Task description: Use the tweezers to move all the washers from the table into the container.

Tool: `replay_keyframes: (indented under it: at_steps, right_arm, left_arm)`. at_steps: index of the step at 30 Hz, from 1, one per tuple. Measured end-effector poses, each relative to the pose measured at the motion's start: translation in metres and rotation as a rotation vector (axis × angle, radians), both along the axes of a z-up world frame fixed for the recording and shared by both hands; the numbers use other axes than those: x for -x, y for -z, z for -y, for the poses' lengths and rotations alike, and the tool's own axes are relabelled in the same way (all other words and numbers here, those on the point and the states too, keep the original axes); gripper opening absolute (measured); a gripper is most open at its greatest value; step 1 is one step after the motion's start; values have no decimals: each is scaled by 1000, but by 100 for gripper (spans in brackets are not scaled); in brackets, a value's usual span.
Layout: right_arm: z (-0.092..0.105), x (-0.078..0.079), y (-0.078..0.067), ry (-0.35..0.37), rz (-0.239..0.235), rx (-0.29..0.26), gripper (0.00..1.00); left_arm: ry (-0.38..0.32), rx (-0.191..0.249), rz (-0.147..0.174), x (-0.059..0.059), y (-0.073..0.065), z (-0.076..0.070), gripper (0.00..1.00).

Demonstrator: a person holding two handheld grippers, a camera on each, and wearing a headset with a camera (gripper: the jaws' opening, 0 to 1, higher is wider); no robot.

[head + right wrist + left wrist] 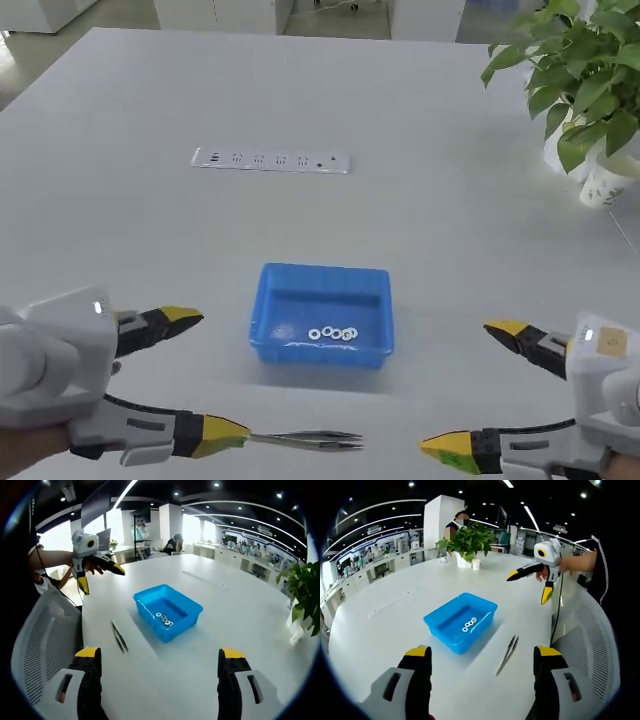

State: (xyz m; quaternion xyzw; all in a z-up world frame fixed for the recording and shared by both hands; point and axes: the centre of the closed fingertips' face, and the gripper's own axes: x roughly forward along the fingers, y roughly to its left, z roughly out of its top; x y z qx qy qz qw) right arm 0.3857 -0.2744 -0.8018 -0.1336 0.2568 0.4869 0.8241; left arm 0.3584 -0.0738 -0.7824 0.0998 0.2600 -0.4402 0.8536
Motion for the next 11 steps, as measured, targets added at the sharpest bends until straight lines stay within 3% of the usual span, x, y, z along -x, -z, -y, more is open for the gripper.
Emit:
replay_keyframes:
  at_steps: [6, 11]
  right_arm:
    - [-5, 1, -4, 10, 5, -17, 100]
    - [-9, -2, -9, -3, 22, -21, 100]
  left_arm:
    - [-23, 29, -6, 6, -1, 0, 96]
    - [-40, 20, 3, 8, -2, -5, 99]
